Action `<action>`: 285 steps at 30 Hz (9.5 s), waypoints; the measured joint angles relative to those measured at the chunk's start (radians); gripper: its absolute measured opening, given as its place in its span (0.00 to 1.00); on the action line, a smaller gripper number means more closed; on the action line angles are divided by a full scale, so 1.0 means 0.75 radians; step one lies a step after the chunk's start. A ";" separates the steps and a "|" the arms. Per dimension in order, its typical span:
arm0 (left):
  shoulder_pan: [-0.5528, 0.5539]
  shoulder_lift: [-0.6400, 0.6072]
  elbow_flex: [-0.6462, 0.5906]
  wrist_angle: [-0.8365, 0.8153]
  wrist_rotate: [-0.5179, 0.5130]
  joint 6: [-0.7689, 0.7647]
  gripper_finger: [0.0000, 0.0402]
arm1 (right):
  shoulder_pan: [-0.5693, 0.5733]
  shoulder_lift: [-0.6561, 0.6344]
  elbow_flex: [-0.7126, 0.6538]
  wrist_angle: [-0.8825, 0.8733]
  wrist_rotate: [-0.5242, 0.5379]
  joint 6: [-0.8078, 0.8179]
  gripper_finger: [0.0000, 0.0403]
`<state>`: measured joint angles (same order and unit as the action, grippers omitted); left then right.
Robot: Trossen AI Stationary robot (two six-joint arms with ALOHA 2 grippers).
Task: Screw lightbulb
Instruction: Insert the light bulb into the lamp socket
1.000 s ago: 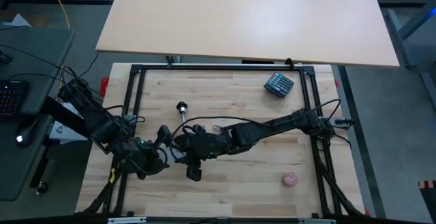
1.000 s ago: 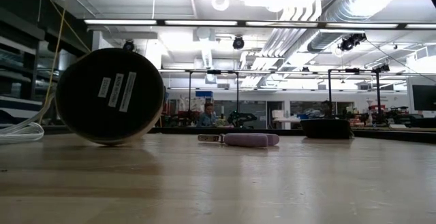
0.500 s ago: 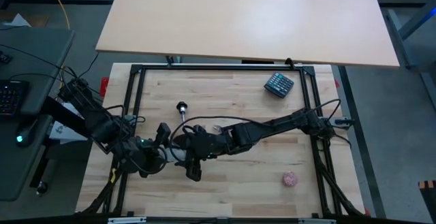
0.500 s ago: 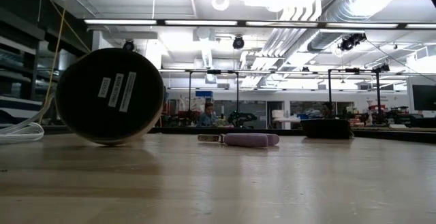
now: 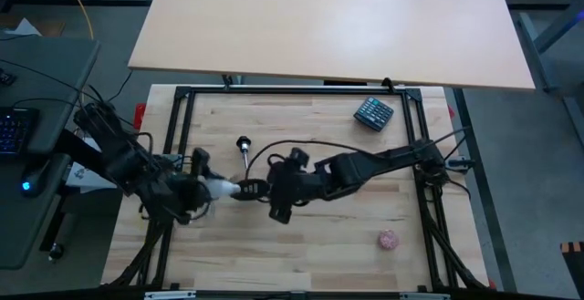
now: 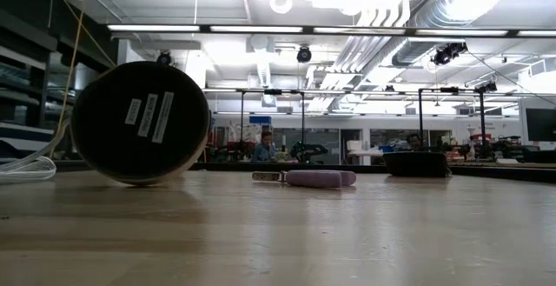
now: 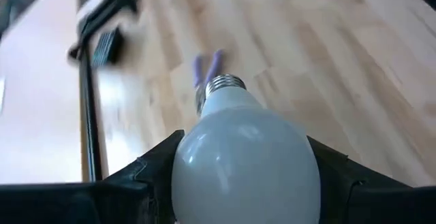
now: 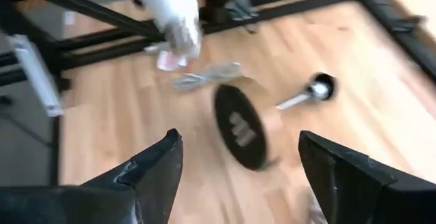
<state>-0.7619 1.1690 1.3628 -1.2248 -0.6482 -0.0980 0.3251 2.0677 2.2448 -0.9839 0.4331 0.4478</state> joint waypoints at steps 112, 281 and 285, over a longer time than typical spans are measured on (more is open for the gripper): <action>0.921 0.518 0.145 1.406 0.685 0.312 0.52 | -0.340 -1.342 -2.031 1.939 -0.581 0.872 0.53; 1.059 0.614 0.267 0.995 0.608 0.643 0.49 | -0.292 -1.039 -1.223 0.756 -0.146 -0.601 0.92; 1.059 0.623 0.267 0.930 0.612 0.582 0.49 | -0.291 -1.038 -1.223 0.751 -0.107 -0.557 0.96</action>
<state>0.0326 1.6366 1.5631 -0.5275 -0.1894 0.3382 0.1070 1.2891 1.3273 -0.4206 0.3530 0.0300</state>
